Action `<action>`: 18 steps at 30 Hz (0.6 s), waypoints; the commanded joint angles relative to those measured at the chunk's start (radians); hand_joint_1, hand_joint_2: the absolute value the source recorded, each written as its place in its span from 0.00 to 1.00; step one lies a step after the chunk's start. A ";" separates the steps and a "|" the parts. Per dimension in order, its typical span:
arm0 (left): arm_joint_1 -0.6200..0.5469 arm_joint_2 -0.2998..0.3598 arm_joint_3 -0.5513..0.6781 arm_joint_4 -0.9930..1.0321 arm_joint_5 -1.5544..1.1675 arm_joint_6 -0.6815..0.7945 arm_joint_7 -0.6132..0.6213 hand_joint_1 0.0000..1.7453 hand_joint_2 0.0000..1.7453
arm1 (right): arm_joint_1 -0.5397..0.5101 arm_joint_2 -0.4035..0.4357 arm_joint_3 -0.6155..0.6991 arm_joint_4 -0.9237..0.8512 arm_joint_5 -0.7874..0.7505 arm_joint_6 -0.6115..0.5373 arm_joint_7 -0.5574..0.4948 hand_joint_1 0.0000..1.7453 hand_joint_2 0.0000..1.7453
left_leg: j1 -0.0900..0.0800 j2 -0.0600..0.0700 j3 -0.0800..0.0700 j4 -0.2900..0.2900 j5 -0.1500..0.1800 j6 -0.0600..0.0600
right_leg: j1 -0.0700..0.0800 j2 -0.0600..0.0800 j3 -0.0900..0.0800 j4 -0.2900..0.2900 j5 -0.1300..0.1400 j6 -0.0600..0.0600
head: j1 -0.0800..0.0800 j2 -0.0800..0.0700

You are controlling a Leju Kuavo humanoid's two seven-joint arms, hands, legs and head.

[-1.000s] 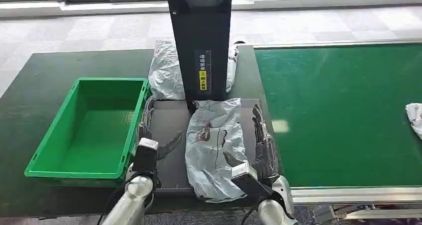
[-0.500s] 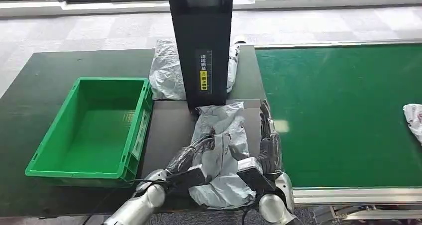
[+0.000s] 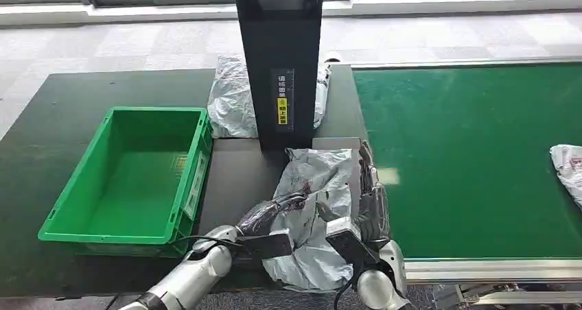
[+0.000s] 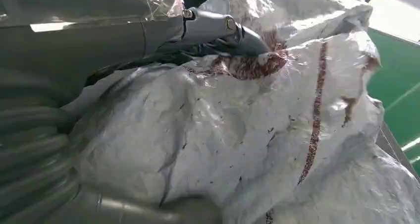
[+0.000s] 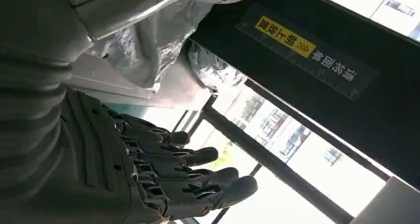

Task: Moved the parcel from conveyor to table for the left to box.

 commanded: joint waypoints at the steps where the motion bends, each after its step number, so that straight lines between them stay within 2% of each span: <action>1: -0.003 0.012 0.086 -0.020 0.004 0.133 0.034 1.00 1.00 | 0.091 0.022 -0.096 -0.099 0.040 -0.004 0.048 0.00 1.00 | 0.001 0.000 -0.001 -0.002 0.001 0.000 | 0.001 0.005 -0.001 -0.002 0.002 -0.001 | 0.000 0.000; 5: 0.032 0.014 0.176 -0.223 -0.012 0.404 0.070 1.00 1.00 | 0.153 0.027 -0.113 -0.179 0.056 -0.003 0.060 0.00 1.00 | 0.001 -0.002 -0.001 0.000 0.000 0.000 | 0.001 0.002 -0.001 0.000 0.000 -0.001 | 0.000 0.000; 6: 0.076 0.029 0.237 -0.379 -0.111 0.711 0.085 1.00 1.00 | 0.159 0.034 -0.106 -0.179 0.053 0.001 0.061 0.00 1.00 | 0.002 -0.002 -0.002 0.001 0.000 -0.001 | 0.002 0.003 -0.002 -0.001 0.000 -0.001 | 0.000 0.000; 9: 0.158 0.086 0.312 -0.648 -0.230 0.681 0.186 1.00 1.00 | 0.149 0.043 -0.088 -0.143 0.045 -0.001 0.059 0.00 1.00 | 0.002 0.006 -0.003 0.001 -0.001 -0.001 | 0.003 0.010 -0.006 0.001 0.001 -0.002 | 0.000 0.000; 18: 0.158 0.068 0.329 -0.610 -0.254 0.715 0.166 1.00 1.00 | 0.146 0.043 -0.090 -0.139 0.042 -0.004 0.057 0.00 1.00 | 0.001 0.004 -0.003 -0.001 -0.001 -0.001 | 0.003 0.009 -0.006 0.000 0.000 -0.002 | 0.000 0.000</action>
